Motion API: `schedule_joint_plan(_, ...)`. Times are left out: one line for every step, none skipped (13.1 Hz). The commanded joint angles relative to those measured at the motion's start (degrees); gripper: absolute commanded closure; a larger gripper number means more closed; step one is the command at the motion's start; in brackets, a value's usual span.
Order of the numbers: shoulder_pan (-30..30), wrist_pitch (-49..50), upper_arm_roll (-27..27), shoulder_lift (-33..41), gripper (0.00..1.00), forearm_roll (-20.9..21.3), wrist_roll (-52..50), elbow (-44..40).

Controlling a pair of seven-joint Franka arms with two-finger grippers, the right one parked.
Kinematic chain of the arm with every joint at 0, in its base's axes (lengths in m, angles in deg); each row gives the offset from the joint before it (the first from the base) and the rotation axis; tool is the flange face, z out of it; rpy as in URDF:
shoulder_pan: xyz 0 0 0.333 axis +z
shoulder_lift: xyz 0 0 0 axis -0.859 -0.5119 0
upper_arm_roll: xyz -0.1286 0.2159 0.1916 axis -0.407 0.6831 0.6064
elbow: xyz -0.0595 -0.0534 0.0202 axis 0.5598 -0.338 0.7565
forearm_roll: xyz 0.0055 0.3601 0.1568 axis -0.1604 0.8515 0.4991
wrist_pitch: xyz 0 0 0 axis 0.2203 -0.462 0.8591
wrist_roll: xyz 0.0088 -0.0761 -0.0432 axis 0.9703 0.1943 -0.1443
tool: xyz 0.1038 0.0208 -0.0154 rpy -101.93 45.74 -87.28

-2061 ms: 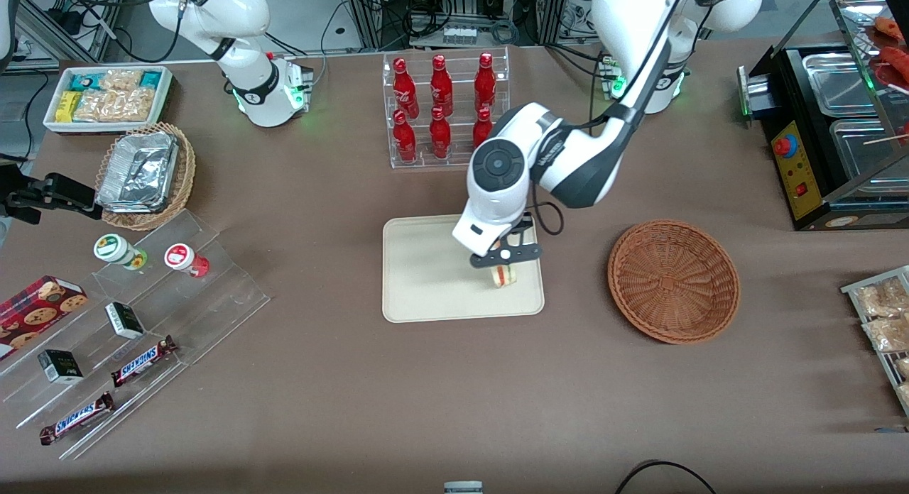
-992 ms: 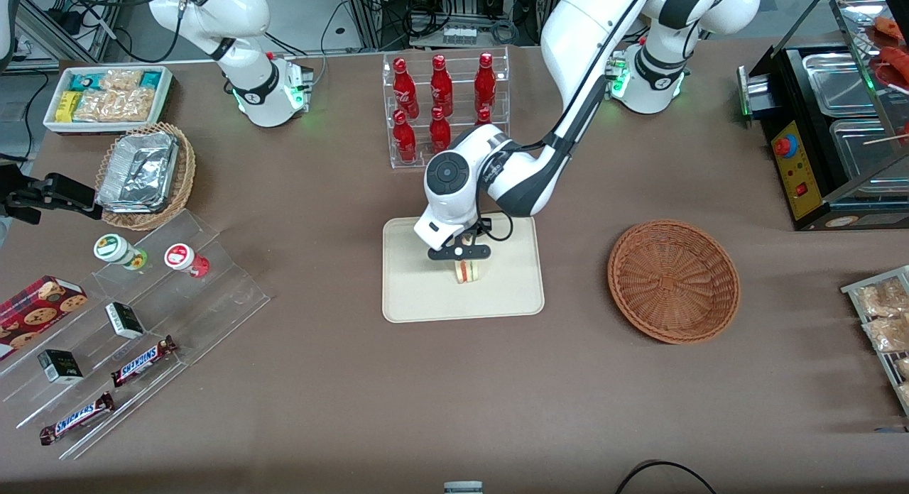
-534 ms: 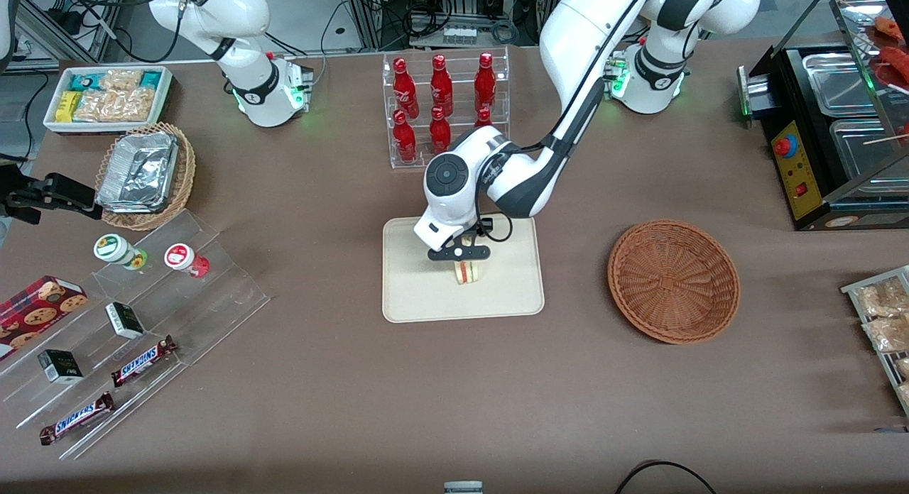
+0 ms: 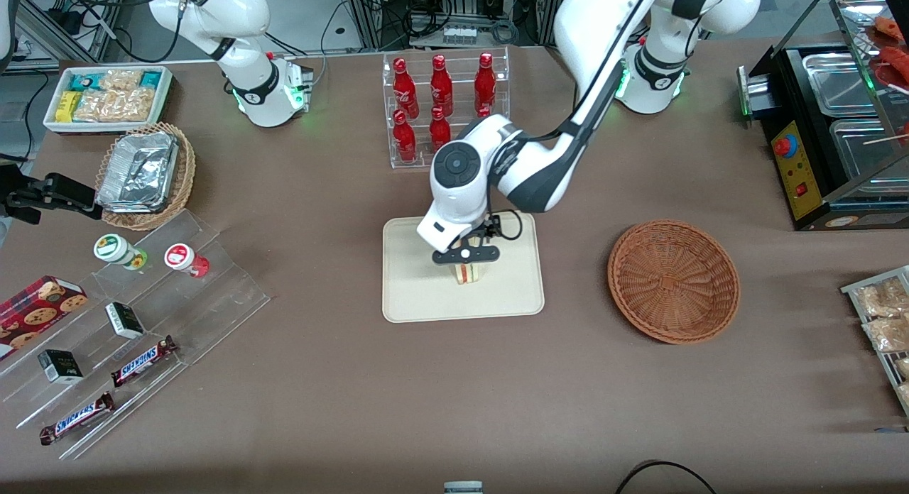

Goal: Place sandwich from basket to tray

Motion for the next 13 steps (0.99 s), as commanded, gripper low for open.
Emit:
schedule_joint_plan(2.88, 5.52, -0.07, 6.24, 0.0, -0.53, -0.71, 0.73)
schedule_joint_plan(3.58, 7.89, -0.07, 8.0, 0.0, -0.53, -0.62, 0.73)
schedule_joint_plan(4.81, 10.43, 0.01, 9.94, 0.0, -0.35, -0.62, 0.73)
schedule_joint_plan(6.3, 12.72, 0.01, 11.78, 0.0, -0.18, -0.27, 0.64)
schedule_joint_plan(7.71, 15.18, 0.01, 13.8, 0.0, 0.09, 0.43, 0.73)
schedule_joint_plan(9.46, 17.38, 0.01, 15.21, 0.0, 0.26, 0.69, 0.73)
schedule_joint_plan(11.13, 19.84, 0.01, 16.88, 0.0, 0.44, 1.31, 0.81)
schedule_joint_plan(12.89, 21.95, 0.27, 18.03, 0.0, 0.61, 3.49, 0.9)
schedule_joint_plan(15.08, 23.28, 0.36, 19.17, 0.0, 0.79, 6.64, 0.99)
schedule_joint_plan(17.19, 24.77, 0.36, 20.05, 0.0, 0.88, 8.33, 0.99)
schedule_joint_plan(18.61, 25.13, 0.36, 20.85, 0.0, 1.14, 8.87, 1.25)
schedule_joint_plan(19.58, 25.49, 0.36, 21.55, 0.0, 2.54, 9.74, 1.43)
schedule_joint_plan(20.11, 26.62, 0.45, 22.25, 0.0, 3.51, 10.88, 1.43)
